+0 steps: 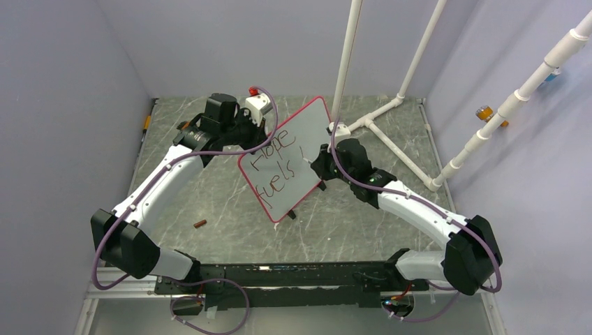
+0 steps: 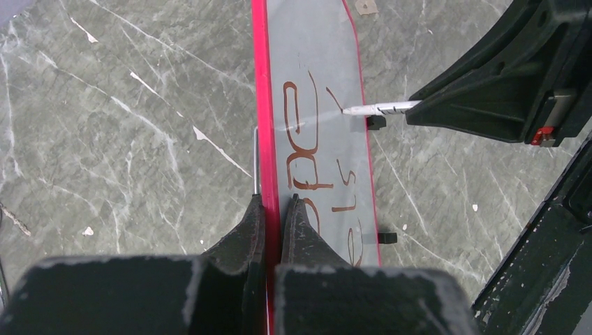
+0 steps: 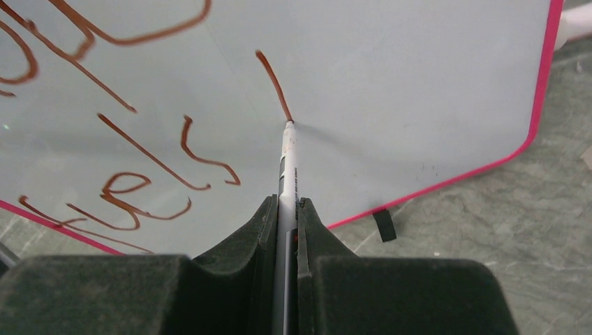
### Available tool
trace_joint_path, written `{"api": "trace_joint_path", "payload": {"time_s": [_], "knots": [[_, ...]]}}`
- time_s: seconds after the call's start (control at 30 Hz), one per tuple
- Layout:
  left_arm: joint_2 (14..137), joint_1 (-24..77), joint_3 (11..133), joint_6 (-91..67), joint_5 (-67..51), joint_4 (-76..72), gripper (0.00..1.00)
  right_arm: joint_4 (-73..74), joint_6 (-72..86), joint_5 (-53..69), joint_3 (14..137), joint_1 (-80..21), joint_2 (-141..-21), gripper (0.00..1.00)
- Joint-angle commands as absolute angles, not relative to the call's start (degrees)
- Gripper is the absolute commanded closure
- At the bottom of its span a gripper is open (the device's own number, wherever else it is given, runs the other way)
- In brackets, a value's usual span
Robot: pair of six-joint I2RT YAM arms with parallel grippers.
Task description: Write a sentence on the whiteboard
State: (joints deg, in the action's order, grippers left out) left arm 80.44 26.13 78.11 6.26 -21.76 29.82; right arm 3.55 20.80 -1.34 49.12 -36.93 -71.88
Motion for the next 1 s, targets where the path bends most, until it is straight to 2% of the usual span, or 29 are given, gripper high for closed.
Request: {"api": "trace_joint_path", "payload": {"time_s": [0.0,0.97], "knots": [[79.63,26.56,77.52,12.11,-20.13,31.03,1.00,2.91,22.67,-0.28,46.74,-36.95,-70.48,1.00],[79.91,26.60,77.52,12.13,-20.29,30.96,1.00,5.43,19.33,-5.62,56.24,-36.44,-74.16,1.00]]}}
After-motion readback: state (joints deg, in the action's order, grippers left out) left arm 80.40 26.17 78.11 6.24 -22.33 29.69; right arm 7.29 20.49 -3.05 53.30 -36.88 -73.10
